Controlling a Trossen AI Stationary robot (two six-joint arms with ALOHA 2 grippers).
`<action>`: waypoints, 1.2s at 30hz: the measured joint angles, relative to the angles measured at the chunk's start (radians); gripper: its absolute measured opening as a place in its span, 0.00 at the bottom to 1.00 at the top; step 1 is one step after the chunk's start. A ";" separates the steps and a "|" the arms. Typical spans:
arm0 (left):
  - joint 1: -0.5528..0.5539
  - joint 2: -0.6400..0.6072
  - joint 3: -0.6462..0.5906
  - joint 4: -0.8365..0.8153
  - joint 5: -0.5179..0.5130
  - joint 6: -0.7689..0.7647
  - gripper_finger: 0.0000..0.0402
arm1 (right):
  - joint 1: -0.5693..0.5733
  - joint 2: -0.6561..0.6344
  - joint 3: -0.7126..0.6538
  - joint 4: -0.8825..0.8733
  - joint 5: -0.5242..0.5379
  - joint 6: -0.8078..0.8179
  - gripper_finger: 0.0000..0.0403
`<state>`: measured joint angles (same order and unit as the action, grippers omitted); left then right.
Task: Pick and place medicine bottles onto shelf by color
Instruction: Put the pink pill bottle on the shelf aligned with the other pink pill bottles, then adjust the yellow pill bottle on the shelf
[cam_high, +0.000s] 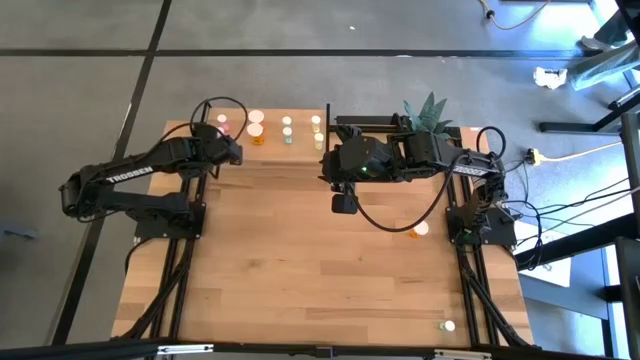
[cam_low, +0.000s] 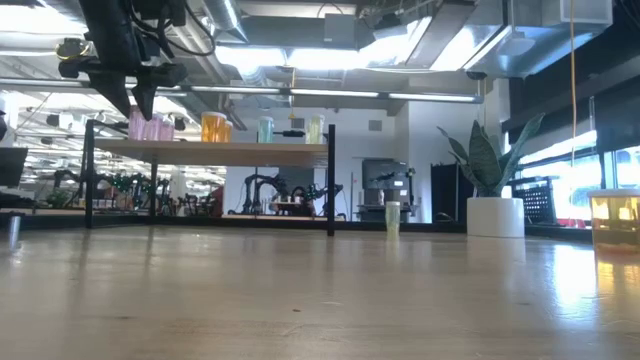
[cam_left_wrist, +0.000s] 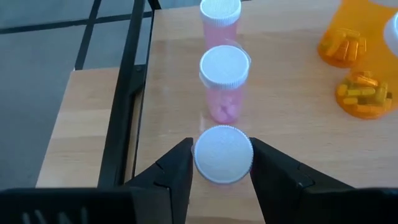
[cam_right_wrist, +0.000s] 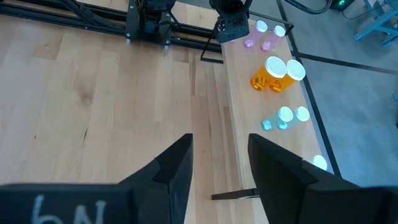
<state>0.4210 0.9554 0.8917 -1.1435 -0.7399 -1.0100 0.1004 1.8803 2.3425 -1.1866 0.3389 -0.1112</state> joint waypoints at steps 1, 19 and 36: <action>0.000 0.000 0.000 0.000 0.000 0.000 0.36 | 0.000 0.000 0.000 0.000 0.000 0.000 0.39; 0.000 -0.101 0.000 0.043 -0.003 0.075 0.36 | 0.000 0.000 0.000 0.000 0.000 -0.001 0.39; -0.100 -0.281 0.000 0.237 0.155 0.478 0.36 | 0.000 -0.076 0.001 -0.154 -0.009 0.092 0.39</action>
<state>0.3211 0.6739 0.8917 -0.9065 -0.5849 -0.5316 0.1005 1.8040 2.3432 -1.3401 0.3295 -0.0196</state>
